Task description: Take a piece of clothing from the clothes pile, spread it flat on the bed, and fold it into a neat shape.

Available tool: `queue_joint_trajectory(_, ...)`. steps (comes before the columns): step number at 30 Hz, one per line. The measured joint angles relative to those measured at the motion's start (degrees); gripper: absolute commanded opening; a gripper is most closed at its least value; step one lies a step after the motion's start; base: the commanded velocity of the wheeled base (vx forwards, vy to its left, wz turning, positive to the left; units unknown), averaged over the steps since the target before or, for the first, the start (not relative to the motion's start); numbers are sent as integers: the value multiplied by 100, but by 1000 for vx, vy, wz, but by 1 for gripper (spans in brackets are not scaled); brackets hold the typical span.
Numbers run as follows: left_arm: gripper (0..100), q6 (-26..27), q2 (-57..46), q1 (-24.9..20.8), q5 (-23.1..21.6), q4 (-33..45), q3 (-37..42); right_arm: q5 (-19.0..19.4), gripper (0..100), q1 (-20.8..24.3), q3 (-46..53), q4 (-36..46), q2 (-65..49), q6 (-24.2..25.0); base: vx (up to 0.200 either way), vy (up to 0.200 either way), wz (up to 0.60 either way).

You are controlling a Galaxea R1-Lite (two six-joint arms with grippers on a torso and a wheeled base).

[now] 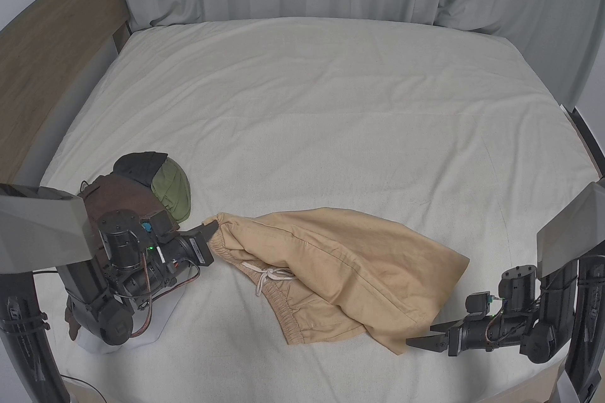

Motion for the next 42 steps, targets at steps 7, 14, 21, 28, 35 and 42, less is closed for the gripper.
queue_joint_trajectory(7, 0, 0, -2, 2, 2, 0, 0, 6, 100, 46, -88, 0, -22, 145, 0, 0, 0)
queue_joint_trajectory(14, 0, -4, 0, -1, 2, 0, 0, 6, 100, 63, -295, -9, -185, 412, 0, 0, 0)
queue_joint_trajectory(21, 0, -4, 9, 2, 2, 0, 0, 9, 100, 74, -319, -6, -474, 546, 0, 0, 0)
queue_joint_trajectory(28, 0, -4, 11, 2, 2, 0, -4, 6, 0, 102, -310, -6, -549, 550, 0, 0, 0)
queue_joint_trajectory(35, 0, -2, 11, -1, 2, 0, -9, 9, 0, 94, -347, -9, -592, 544, 0, 0, 0)
queue_joint_trajectory(42, 0, -4, 13, 0, 2, 0, -22, 9, 0, -99, -474, -9, -836, 612, 0, 0, 0)
